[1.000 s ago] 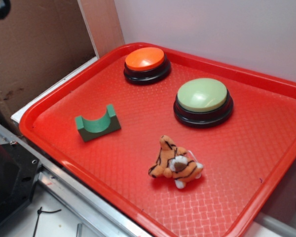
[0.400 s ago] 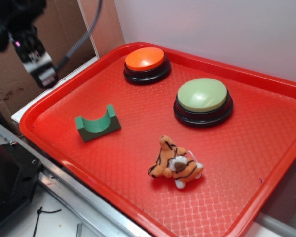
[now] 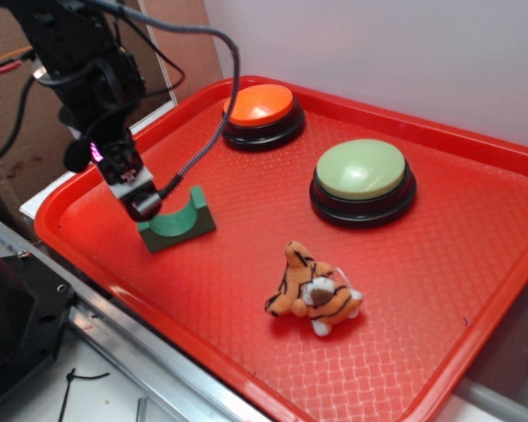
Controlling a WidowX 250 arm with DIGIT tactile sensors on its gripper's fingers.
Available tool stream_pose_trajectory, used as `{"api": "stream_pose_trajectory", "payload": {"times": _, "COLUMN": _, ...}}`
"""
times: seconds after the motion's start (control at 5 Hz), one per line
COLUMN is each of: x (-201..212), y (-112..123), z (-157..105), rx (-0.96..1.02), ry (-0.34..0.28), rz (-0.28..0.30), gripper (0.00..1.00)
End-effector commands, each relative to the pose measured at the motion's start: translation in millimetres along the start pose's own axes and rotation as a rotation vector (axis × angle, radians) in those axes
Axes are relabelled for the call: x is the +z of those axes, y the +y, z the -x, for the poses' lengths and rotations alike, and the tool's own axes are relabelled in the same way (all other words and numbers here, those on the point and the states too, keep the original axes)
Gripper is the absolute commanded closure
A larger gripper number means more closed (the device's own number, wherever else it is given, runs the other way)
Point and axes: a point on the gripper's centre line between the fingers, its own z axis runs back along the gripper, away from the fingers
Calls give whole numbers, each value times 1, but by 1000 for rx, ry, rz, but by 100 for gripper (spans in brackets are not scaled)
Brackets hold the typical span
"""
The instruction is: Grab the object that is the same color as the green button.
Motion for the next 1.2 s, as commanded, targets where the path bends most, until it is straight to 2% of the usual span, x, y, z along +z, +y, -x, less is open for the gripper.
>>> {"api": "stream_pose_trajectory", "payload": {"times": 0.0, "x": -27, "y": -3, "z": -6, "rx": -7, "ry": 1, "rz": 60, "gripper": 0}}
{"api": "stream_pose_trajectory", "payload": {"times": 0.2, "x": -40, "y": -6, "z": -5, "rx": -11, "ry": 23, "rz": 103, "gripper": 0}}
{"api": "stream_pose_trajectory", "payload": {"times": 0.4, "x": -46, "y": -10, "z": -7, "rx": -20, "ry": 43, "rz": 91, "gripper": 0}}
{"api": "stream_pose_trajectory", "payload": {"times": 0.6, "x": -48, "y": -12, "z": -8, "rx": -13, "ry": 60, "rz": 90, "gripper": 100}}
{"api": "stream_pose_trajectory", "payload": {"times": 0.8, "x": -48, "y": -11, "z": -5, "rx": 23, "ry": 69, "rz": 90, "gripper": 100}}
{"api": "stream_pose_trajectory", "payload": {"times": 1.0, "x": -31, "y": -10, "z": -6, "rx": 32, "ry": 126, "rz": 98, "gripper": 100}}
